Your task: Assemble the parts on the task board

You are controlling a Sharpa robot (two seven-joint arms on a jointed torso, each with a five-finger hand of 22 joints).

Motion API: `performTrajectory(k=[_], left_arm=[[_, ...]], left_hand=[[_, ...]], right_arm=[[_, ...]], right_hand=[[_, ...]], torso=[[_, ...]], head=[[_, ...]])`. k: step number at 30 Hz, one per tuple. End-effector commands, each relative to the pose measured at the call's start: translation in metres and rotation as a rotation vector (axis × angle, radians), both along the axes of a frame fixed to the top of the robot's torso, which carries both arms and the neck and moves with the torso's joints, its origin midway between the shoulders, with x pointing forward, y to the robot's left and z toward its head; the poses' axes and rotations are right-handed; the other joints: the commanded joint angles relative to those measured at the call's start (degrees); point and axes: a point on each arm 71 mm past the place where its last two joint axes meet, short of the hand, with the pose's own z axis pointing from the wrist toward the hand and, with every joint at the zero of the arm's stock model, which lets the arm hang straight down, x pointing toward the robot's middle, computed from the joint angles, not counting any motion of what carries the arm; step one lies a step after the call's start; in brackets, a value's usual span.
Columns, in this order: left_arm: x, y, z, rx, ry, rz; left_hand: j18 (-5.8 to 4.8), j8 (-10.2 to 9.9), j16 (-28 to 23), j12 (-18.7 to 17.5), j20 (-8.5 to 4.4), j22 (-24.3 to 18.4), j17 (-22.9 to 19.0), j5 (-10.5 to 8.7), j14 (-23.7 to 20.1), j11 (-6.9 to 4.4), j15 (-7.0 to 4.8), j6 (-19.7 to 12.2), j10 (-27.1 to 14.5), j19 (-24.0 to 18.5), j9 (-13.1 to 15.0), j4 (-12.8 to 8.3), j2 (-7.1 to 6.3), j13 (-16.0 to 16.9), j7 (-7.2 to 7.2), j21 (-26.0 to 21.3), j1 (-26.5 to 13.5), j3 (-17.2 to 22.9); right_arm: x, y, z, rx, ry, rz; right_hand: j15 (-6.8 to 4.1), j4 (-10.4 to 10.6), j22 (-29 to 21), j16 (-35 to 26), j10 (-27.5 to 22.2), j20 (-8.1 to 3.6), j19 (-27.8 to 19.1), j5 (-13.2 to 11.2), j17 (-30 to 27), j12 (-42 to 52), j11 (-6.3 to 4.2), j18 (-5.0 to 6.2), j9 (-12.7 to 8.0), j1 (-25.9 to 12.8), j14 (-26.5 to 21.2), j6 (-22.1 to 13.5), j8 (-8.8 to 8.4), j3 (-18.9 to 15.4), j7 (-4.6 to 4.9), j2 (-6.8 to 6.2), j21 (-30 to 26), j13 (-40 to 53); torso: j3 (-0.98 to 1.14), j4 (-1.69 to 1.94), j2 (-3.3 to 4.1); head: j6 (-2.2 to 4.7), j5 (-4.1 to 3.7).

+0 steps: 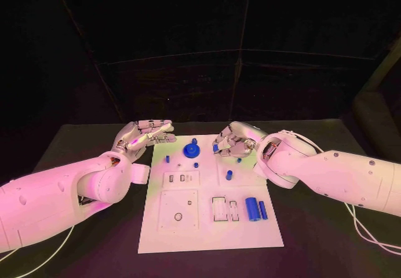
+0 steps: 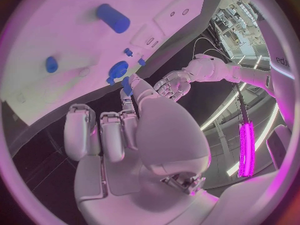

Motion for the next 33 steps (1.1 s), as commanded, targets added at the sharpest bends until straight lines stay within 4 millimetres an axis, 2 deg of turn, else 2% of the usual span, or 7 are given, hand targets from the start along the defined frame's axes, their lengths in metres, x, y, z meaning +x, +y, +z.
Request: performTrajectory(k=[1,5,10,14,20,30,33], left_arm=[[0.002,0.000,0.002,-0.004,-0.009,-0.002],[0.005,0.000,0.004,-0.005,-0.012,0.012],[0.007,-0.001,0.004,-0.004,-0.016,0.023],[0.010,-0.002,0.004,-0.004,-0.018,0.035],[0.012,-0.002,0.003,-0.004,-0.020,0.046],[0.012,-0.004,0.003,-0.008,-0.018,0.037],[0.012,-0.005,0.003,-0.011,-0.015,0.030]], left_hand=[[0.76,-0.4,-0.3,-0.2,0.02,-0.1,0.1,-0.01,0.5,0.03,0.03,0.4,0.3,0.5,0.0,-0.3,0.43,-0.1,0.19,-0.2,-0.1,-0.2],[0.75,-0.4,-0.3,-0.3,0.02,-0.1,0.1,0.00,0.5,0.04,0.04,0.3,0.3,0.5,-0.1,-0.3,0.40,-0.1,0.19,-0.2,-0.2,-0.2],[0.75,-0.4,-0.3,-0.3,0.02,-0.1,0.1,0.00,0.5,0.04,0.04,0.3,0.3,0.5,-0.1,-0.3,0.40,-0.1,0.19,-0.2,-0.2,-0.2],[0.75,-0.4,-0.3,-0.3,0.02,-0.1,0.1,0.00,0.5,0.05,0.04,0.3,0.3,0.5,-0.1,-0.3,0.40,-0.1,0.19,-0.2,-0.2,-0.2],[0.75,-0.4,-0.4,-0.3,0.03,-0.1,0.1,0.00,0.5,0.05,0.05,0.3,0.3,0.5,-0.1,-0.3,0.42,-0.1,0.19,-0.3,-0.3,-0.2],[0.75,-0.4,-0.4,-0.3,0.03,-0.1,0.1,0.00,0.5,0.04,0.05,0.4,0.3,0.5,-0.1,-0.3,0.44,-0.1,0.18,-0.3,-0.3,-0.2],[0.75,-0.4,-0.4,-0.3,0.03,-0.1,0.1,0.00,0.5,0.04,0.05,0.4,0.3,0.5,-0.1,-0.3,0.45,-0.1,0.18,-0.3,-0.3,-0.2]], right_arm=[[0.000,0.014,-0.002,-0.077,0.004,-0.005],[-0.001,0.033,-0.004,-0.128,-0.007,0.041],[-0.003,0.053,-0.007,-0.166,-0.017,0.086],[-0.007,0.068,-0.014,-0.202,-0.024,0.124],[-0.011,0.083,-0.025,-0.233,-0.027,0.150],[-0.016,0.091,-0.039,-0.249,-0.004,0.154],[-0.019,0.094,-0.042,-0.249,-0.002,0.159]], right_hand=[[-0.35,0.1,-0.3,-0.2,0.0,-0.08,-0.2,0.5,6.7,-0.3,-0.25,-0.46,0.1,-0.7,4.2,1.0,-0.23,0.8,-0.60,-0.17,0.0,5.0],[-0.35,-0.1,-0.4,-0.3,-0.1,-0.07,-0.3,0.4,6.6,-0.4,-0.23,-0.43,0.1,-0.8,4.1,1.0,-0.34,1.1,-0.58,-0.46,-0.1,4.9],[-0.33,-0.1,-0.4,-0.3,-0.1,-0.07,-0.3,0.2,6.6,-0.4,-0.22,-0.43,0.1,-1.1,4.1,1.1,-0.37,1.3,-0.57,-0.62,-0.1,4.9],[-0.33,-0.1,-0.5,-0.3,-0.2,-0.06,-0.3,0.2,6.5,-0.5,-0.22,-0.41,0.1,-1.2,4.1,1.2,-0.38,1.4,-0.57,-0.65,-0.1,4.8],[-0.32,-0.1,-0.5,-0.3,-0.2,-0.06,-0.3,0.1,6.5,-0.5,-0.22,-0.41,0.1,-1.3,4.1,1.2,-0.41,1.5,-0.56,-0.76,-0.1,4.8],[-0.31,-0.1,-0.8,-0.4,-0.3,-0.05,-0.5,0.0,6.3,-0.7,-0.21,-0.36,0.1,-1.8,4.1,1.3,-0.49,1.7,-0.56,-0.95,-0.2,4.6],[-0.31,-0.1,-0.8,-0.4,-0.4,-0.04,-0.5,0.0,6.2,-0.7,-0.20,-0.35,0.1,-2.0,4.1,1.2,-0.56,1.8,-0.55,-1.08,-0.2,4.6]], torso=[[-0.15,-0.01,-0.32],[-0.40,0.29,-0.54],[-0.45,0.33,-0.61],[-0.40,0.44,-0.61],[-0.35,0.22,-0.51],[-0.24,0.22,-0.42],[-0.28,0.19,-0.49]], head=[[-0.34,0.79],[-0.91,1.62],[-1.12,2.03],[-0.95,2.28],[-1.18,2.91],[-1.50,3.54],[-1.59,3.64]])
